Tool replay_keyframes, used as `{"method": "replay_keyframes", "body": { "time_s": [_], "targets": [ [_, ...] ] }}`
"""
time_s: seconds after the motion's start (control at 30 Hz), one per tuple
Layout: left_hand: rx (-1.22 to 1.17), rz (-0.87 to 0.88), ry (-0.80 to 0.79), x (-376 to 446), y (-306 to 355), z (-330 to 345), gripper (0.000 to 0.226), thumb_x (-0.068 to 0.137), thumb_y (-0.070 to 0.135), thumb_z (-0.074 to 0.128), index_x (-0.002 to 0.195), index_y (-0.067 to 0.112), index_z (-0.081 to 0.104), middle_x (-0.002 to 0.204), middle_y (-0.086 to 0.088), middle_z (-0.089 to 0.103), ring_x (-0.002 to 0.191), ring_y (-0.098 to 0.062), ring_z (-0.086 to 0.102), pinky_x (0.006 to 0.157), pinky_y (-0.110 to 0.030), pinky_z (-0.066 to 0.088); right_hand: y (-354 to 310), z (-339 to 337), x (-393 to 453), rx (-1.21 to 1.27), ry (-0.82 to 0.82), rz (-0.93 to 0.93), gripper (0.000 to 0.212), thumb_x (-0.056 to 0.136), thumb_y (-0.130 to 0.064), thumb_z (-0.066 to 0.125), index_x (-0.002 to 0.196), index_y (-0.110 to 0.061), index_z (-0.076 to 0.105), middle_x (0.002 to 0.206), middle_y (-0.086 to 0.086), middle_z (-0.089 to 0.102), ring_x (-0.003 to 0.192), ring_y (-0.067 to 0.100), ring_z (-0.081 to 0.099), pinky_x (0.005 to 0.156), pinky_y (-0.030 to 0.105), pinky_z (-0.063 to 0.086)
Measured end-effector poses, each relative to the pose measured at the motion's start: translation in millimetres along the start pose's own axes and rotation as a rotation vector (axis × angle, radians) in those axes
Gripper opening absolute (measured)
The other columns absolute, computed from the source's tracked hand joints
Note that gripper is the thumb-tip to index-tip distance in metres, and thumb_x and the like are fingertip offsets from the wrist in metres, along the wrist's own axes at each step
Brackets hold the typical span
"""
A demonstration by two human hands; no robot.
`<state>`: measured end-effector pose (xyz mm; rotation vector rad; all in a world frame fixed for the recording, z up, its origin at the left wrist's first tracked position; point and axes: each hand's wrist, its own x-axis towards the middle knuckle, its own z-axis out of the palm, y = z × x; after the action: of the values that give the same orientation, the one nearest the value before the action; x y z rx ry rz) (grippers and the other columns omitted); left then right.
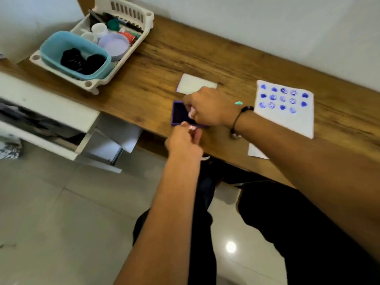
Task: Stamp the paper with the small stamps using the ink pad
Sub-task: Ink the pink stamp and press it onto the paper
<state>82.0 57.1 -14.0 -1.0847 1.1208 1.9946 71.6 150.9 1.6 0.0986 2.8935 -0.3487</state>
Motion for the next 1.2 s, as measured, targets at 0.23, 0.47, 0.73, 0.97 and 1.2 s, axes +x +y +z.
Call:
{"method": "replay_keyframes", "body": {
  "time_s": [0.23,0.47,0.73,0.97,1.2],
  "targets": [
    [0.238,0.296,-0.139,-30.9,-21.3,17.2,0.020,0.088,0.007,0.051,0.069,0.011,0.055,0.063,-0.001,0.055,0.050,-0.007,0.053,0.051,-0.016,0.046,73.7,-36.4,-93.9,0.511,0.640,0.381,0.013,0.082,-0.022,0.061,0.086,-0.010,0.066,0.081,0.005,0.067,0.068,0.017,0.058,0.063,0.027,0.048],
    [0.539,0.124,-0.713,-71.7,-108.2,67.5,0.017,0.081,-0.007,0.050,0.072,0.004,0.059,0.069,-0.007,0.057,0.061,-0.016,0.052,0.058,-0.018,0.048,172.2,-10.2,-167.6,0.784,0.676,0.713,0.015,0.082,-0.015,0.065,0.088,-0.002,0.064,0.075,0.005,0.063,0.064,0.008,0.061,0.059,0.030,0.059],
    [0.689,0.079,-0.604,-42.5,-167.1,105.3,0.015,0.086,0.003,0.050,0.076,0.007,0.060,0.072,-0.006,0.059,0.069,-0.017,0.056,0.072,-0.025,0.053,200.9,8.1,-160.1,0.581,0.605,0.627,0.017,0.083,-0.017,0.063,0.094,-0.005,0.067,0.086,0.010,0.066,0.067,0.016,0.057,0.064,0.029,0.050],
    [0.706,0.038,-0.439,-22.1,-180.4,107.8,0.011,0.090,0.008,0.049,0.091,0.003,0.058,0.075,-0.008,0.060,0.068,-0.018,0.062,0.070,-0.025,0.054,211.5,19.0,-149.8,0.276,0.532,0.498,0.018,0.084,-0.009,0.057,0.098,-0.007,0.068,0.101,0.012,0.071,0.079,0.019,0.056,0.056,0.018,0.025],
    [0.714,0.070,-0.445,-18.5,-183.1,106.6,0.018,0.091,0.010,0.047,0.076,0.008,0.058,0.071,-0.006,0.061,0.065,-0.018,0.062,0.070,-0.025,0.053,213.7,25.4,-145.5,0.168,0.485,0.415,0.015,0.082,-0.008,0.055,0.093,-0.004,0.065,0.098,0.016,0.071,0.084,0.033,0.061,0.068,0.034,0.046]
  ]
}}
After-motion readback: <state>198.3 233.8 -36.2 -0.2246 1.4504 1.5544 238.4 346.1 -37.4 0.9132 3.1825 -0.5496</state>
